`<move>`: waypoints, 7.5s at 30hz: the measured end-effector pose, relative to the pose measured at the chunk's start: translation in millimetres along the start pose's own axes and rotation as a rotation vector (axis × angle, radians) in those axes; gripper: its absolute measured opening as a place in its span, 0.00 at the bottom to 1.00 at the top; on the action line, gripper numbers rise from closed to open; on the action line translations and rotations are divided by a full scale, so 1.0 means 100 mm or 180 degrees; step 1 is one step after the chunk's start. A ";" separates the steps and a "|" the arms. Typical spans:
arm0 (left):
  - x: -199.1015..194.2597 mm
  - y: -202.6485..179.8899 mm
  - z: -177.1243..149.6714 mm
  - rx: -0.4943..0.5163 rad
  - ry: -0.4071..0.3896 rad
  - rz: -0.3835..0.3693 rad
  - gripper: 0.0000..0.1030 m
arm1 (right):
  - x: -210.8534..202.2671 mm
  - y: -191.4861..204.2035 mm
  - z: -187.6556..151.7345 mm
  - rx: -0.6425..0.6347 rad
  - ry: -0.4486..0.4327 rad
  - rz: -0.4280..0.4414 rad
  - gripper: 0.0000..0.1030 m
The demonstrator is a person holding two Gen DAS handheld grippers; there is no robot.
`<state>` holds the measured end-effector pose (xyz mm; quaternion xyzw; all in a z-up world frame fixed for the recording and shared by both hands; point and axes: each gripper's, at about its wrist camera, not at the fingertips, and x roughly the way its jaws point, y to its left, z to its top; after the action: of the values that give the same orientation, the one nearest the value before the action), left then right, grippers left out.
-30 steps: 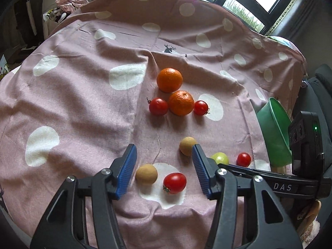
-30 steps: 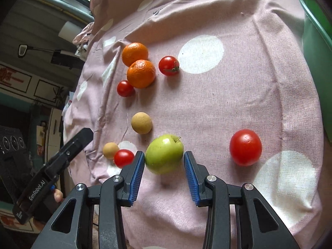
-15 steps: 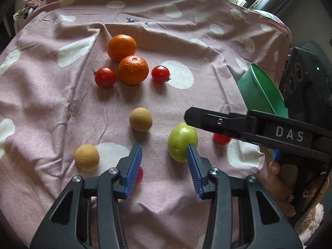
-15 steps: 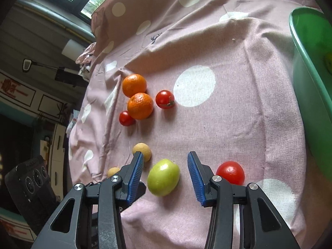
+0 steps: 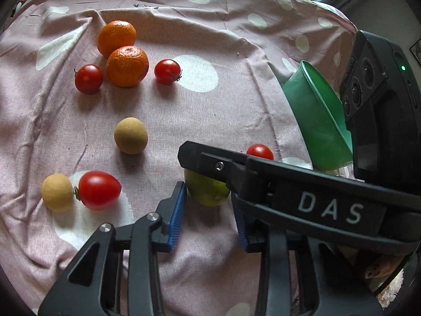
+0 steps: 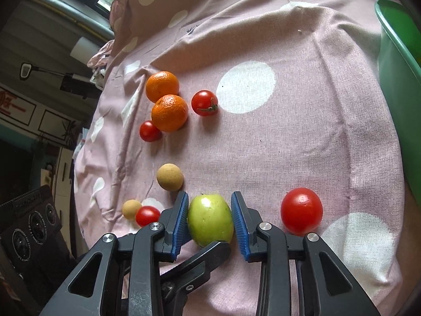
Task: Organize fruits
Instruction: 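Lift the larger green apple with the right gripper and carry it over the bowl, then open the right gripper to release the apple into the bowl and withdraw, then move the right gripper to an orange and close on it, then lift the orange with the right gripper and carry it toward the bowl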
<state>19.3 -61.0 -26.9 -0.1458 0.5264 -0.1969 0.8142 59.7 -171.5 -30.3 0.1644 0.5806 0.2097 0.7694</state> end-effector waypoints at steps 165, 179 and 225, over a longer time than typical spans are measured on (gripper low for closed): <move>-1.34 1.07 0.04 -0.0728 -0.1085 0.0654 0.45 | 0.40 0.72 0.64 -0.0113 -0.0414 -0.0603 0.53; -1.26 0.90 0.05 -0.0551 -0.0989 0.0572 0.45 | 0.17 0.73 0.42 -0.0437 -0.0392 -0.0670 0.44; -0.27 -0.08 -0.11 0.0364 -0.0264 0.0479 0.45 | -0.29 -0.01 -0.12 -0.0099 -0.0141 -0.0095 0.43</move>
<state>-2.5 -55.3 -6.1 -0.0672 0.4896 -0.1587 0.8547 41.4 -187.1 -10.4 0.1484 0.5625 0.2035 0.7875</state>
